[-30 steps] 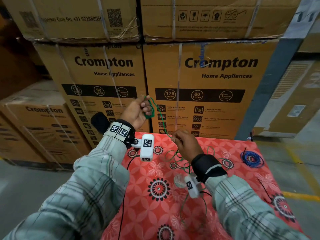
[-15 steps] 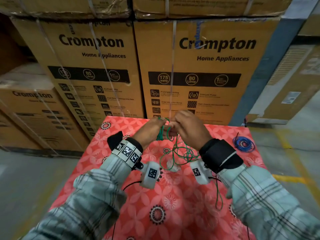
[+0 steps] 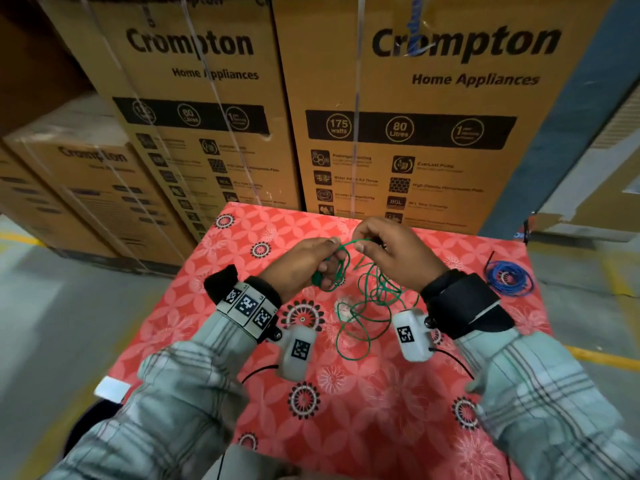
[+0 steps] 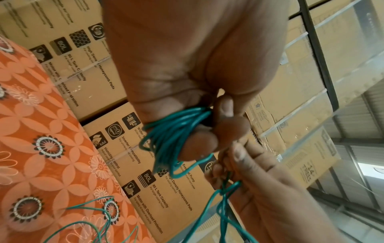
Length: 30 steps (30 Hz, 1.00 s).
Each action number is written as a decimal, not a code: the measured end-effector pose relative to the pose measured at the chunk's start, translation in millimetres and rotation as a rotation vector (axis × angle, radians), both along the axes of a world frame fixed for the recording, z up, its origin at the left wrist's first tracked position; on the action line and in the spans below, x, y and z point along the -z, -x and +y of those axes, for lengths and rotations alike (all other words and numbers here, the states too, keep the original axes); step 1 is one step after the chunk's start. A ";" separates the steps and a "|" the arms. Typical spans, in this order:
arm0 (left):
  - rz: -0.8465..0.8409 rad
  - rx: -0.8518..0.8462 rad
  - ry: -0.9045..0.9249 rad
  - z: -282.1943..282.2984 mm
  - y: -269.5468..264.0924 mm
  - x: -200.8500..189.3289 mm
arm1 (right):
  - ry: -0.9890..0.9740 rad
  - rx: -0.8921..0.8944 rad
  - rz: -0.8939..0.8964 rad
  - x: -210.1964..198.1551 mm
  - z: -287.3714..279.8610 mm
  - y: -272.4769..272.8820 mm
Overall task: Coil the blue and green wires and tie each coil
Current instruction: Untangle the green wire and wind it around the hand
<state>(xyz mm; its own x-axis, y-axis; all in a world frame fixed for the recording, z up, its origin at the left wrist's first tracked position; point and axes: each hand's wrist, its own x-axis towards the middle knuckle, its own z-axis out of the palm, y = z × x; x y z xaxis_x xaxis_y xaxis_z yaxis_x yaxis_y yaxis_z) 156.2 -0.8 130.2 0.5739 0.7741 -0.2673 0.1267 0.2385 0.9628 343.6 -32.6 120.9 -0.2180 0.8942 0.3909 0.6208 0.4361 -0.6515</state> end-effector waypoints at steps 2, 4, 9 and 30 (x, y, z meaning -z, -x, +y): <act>-0.028 0.001 0.022 -1.4 2.0 -2.4 | 0.081 -0.006 0.011 3.6 0.1 -5.1; -0.047 -0.002 0.036 -0.1 4.3 -4.7 | 0.179 -0.016 0.018 6.6 -0.6 -3.8; -0.107 0.035 0.089 8.3 12.6 -11.3 | 0.159 0.001 0.022 4.7 6.0 11.1; -0.477 0.018 0.281 88.8 84.8 -42.9 | 0.341 0.208 0.602 38.4 43.3 108.3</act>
<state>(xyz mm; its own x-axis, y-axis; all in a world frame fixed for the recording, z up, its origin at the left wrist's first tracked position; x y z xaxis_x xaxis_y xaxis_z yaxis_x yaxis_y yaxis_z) 71.5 88.0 173.1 0.6944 0.6994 -0.1696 -0.3010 0.4963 0.8143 235.2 10.6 82.5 0.1356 0.9874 0.0810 0.1591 0.0590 -0.9855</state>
